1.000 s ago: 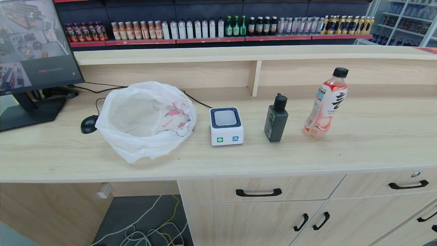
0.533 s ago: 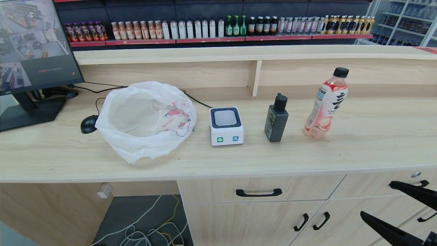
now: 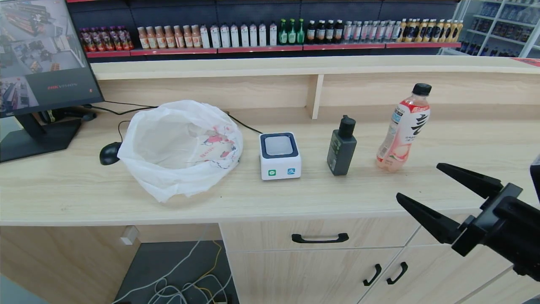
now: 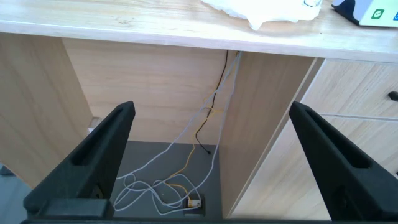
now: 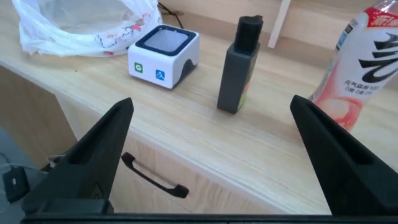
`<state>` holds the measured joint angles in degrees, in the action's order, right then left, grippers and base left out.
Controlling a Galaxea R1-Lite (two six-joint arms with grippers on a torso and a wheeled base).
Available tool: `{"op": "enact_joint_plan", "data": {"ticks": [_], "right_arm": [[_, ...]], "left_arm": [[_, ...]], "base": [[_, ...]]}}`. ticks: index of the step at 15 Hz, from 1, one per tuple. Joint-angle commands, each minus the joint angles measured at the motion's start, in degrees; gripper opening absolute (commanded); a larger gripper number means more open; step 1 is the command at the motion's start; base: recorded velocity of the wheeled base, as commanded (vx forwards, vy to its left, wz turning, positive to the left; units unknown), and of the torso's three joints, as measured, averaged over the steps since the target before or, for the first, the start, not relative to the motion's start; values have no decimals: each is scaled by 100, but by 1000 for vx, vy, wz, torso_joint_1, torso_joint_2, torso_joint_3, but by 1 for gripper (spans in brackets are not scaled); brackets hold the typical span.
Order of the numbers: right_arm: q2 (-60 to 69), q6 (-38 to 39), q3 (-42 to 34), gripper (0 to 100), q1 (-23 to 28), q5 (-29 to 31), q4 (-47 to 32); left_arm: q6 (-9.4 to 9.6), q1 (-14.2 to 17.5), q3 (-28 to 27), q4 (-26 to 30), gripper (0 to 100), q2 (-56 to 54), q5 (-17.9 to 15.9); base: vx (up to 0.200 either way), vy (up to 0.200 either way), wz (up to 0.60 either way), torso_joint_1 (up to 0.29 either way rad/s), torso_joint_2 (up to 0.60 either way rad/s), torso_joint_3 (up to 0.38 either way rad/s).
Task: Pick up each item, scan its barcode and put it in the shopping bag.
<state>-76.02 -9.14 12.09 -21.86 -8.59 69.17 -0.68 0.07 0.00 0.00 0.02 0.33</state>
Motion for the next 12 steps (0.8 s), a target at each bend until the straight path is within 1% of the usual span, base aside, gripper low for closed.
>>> {"op": "enact_joint_plan", "data": {"ticks": [1,2,5,8,10,12], "right_arm": [[-1653,18,-93,100,-319,7,1591],[-1846,27,-119,100,-451,33,1942],[-1846,132,-58,100,-548,279,1942],[-1899,185,65,100,-565,279,1942],[-2022,387,109,100,-592,279,1986],[-2207,396,311,100,-767,279,1986]], "left_arm": [[-2,1,0,0,100,-2,2],[-2,1,0,0,100,-2,2],[-2,1,0,0,100,-2,2],[-2,1,0,0,100,-2,2],[-2,1,0,0,100,-2,2],[-2,1,0,0,100,-2,2]], "base": [[0,0,0,0,0,0],[0,0,0,0,0,0],[0,0,0,0,0,0],[0,0,0,0,0,0],[0,0,0,0,0,0],[0,0,0,0,0,0]]}}
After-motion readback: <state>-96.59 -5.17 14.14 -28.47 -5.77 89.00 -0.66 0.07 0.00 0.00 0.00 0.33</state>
